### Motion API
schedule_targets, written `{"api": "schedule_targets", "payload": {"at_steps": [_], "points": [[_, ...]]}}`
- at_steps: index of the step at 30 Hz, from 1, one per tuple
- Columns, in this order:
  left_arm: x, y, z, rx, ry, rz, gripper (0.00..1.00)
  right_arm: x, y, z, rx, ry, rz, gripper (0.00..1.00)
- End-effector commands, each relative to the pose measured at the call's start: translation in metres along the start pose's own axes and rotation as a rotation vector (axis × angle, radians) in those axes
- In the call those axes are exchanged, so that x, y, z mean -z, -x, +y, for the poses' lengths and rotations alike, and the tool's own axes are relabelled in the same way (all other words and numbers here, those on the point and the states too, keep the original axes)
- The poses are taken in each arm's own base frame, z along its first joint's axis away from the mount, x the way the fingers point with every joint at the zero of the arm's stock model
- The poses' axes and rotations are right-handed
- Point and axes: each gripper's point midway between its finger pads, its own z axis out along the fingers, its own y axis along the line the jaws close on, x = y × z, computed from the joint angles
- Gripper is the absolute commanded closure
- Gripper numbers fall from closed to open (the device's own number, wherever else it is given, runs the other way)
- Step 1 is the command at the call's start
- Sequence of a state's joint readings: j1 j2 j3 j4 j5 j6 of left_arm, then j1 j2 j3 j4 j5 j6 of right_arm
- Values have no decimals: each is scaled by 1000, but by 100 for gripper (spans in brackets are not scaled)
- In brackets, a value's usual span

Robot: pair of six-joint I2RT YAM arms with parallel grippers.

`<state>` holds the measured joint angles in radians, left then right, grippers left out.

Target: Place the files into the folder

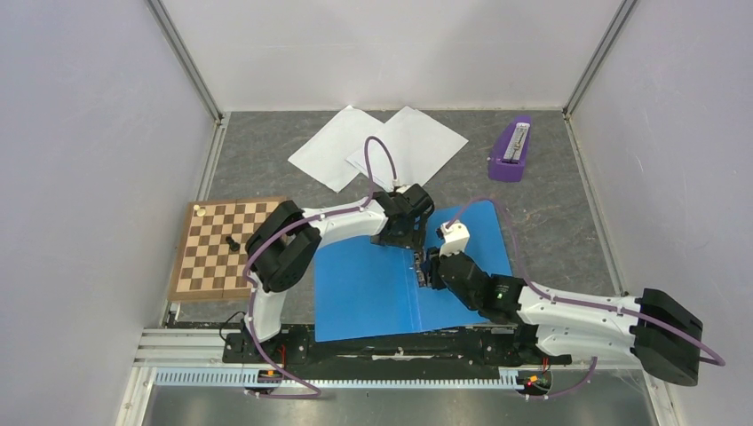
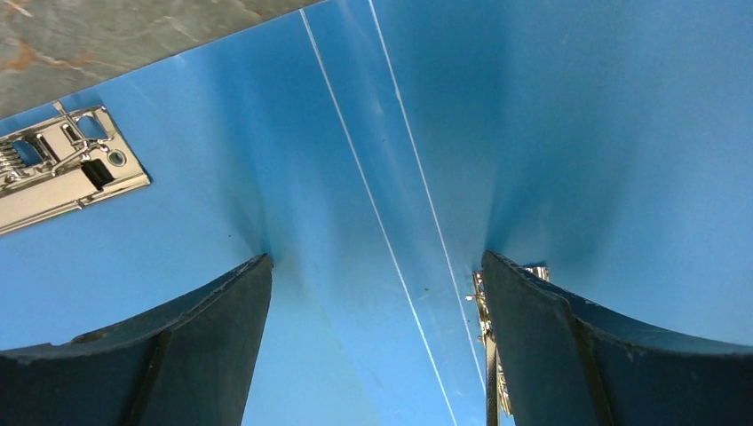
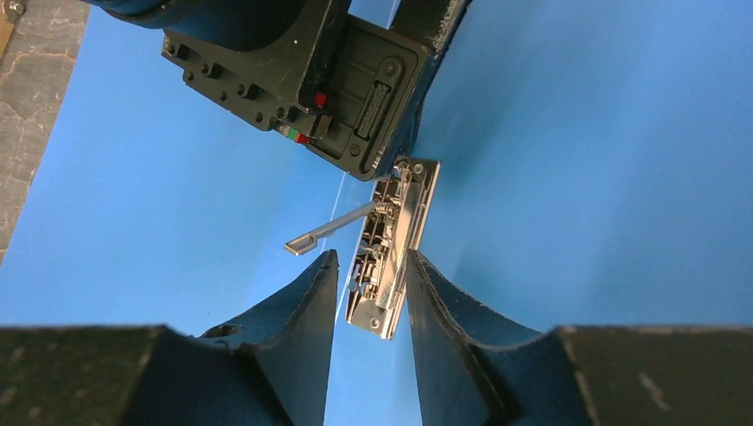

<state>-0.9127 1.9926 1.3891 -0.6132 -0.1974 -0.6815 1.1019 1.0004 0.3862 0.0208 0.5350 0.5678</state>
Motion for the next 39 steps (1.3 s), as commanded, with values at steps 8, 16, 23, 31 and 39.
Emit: {"api": "schedule_targets", "payload": {"at_steps": [8,16,23,31,39], "points": [[16,-1,-19,-64,-19,54,7,10,1,5,-35,76,-24,66],[33,30,-21,-42,39,-12,7,20,-7,10,-24,156,-5,70],[45,46,-13,0,60,-54,7,29,-26,24,-15,283,47,78],[61,57,16,73,89,-89,7,32,-40,51,-22,437,97,78],[81,66,43,133,91,-130,7,13,-26,59,-48,377,82,76]]}}
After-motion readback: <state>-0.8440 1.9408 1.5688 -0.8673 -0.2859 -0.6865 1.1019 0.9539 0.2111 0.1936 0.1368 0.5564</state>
